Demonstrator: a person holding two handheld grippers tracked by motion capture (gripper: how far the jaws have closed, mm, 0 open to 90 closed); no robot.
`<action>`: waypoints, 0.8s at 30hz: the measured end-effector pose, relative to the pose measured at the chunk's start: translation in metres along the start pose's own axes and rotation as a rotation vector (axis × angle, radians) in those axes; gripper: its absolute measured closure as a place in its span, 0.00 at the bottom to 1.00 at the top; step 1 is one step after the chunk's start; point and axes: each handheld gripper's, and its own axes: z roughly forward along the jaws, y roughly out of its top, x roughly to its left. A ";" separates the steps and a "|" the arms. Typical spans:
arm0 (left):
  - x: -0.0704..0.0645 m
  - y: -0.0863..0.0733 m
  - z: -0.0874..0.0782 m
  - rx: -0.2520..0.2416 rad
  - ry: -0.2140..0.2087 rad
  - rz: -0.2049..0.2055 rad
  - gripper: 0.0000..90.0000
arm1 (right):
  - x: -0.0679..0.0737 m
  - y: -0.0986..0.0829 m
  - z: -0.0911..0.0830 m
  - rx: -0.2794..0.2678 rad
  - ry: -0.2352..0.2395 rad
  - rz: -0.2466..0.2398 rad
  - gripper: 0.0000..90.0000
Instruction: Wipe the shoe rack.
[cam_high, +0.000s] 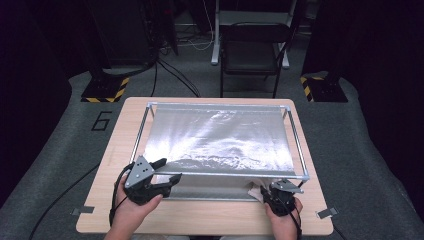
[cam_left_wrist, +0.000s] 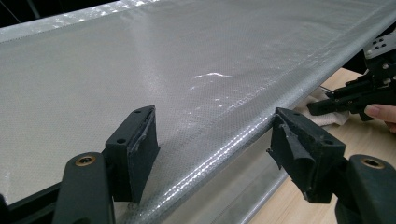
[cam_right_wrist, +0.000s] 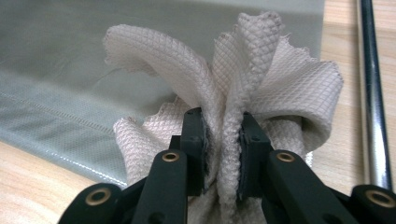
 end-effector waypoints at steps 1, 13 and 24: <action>0.000 0.000 0.000 0.001 0.000 -0.001 0.36 | 0.001 0.001 0.001 0.012 0.001 -0.002 0.85; -0.001 0.000 0.000 0.001 0.001 0.002 0.36 | 0.047 0.010 0.020 0.019 0.124 -0.059 0.85; -0.002 0.001 0.000 0.003 0.003 0.003 0.36 | 0.050 0.012 0.025 0.016 0.144 -0.112 0.86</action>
